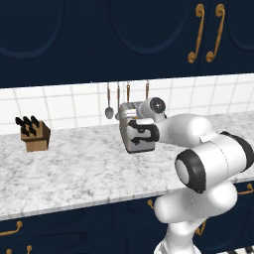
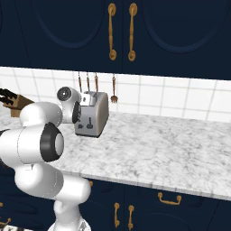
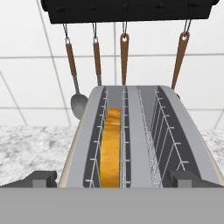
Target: Start the toaster. Once the lever pops up, take the bread to the plate on the dining counter.
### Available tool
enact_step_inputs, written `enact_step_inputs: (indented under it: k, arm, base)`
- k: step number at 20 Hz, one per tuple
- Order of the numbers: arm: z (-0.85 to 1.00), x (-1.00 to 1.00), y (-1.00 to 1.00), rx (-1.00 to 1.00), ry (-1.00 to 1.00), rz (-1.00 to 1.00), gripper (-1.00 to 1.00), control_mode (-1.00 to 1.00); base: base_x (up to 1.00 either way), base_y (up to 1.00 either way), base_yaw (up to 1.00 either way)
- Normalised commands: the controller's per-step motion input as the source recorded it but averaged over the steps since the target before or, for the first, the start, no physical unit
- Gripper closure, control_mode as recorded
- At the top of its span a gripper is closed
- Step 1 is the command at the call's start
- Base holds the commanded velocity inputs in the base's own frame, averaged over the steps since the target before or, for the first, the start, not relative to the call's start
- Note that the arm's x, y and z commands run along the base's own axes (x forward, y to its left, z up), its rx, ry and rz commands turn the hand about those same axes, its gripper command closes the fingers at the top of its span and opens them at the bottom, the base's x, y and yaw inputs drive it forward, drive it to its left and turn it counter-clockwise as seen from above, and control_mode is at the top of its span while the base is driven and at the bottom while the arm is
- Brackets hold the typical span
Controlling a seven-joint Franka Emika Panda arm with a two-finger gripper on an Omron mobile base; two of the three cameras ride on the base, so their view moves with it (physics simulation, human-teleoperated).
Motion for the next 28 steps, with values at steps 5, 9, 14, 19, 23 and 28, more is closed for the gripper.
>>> enact_step_inputs:
  k: [5, 9, 14, 19, 23, 28]
  arm:
    - [0.0, 0.0, 0.0, 0.0, 0.0, 0.0, -1.0, -1.0]
    - [0.0, 0.0, 0.0, 0.0, 0.0, 0.0, -1.0, -1.0]
    - [0.0, 0.0, 0.0, 0.0, 0.0, 0.0, -1.0, -1.0]
    - [0.0, 0.0, 0.0, 0.0, 0.0, 0.0, -1.0, -1.0]
    - [0.0, 0.0, 0.0, 0.0, 0.0, 0.0, -1.0, -1.0]
    - [0.0, 0.0, 0.0, 0.0, 0.0, 0.0, -1.0, -1.0]
  base:
    - [0.0, 0.0, 0.0]
    - [0.0, 0.0, 0.0]
    - [0.0, 0.0, 0.0]
    - [0.0, 0.0, 0.0]
    - [0.0, 0.0, 0.0]
    - [0.0, 0.0, 0.0]
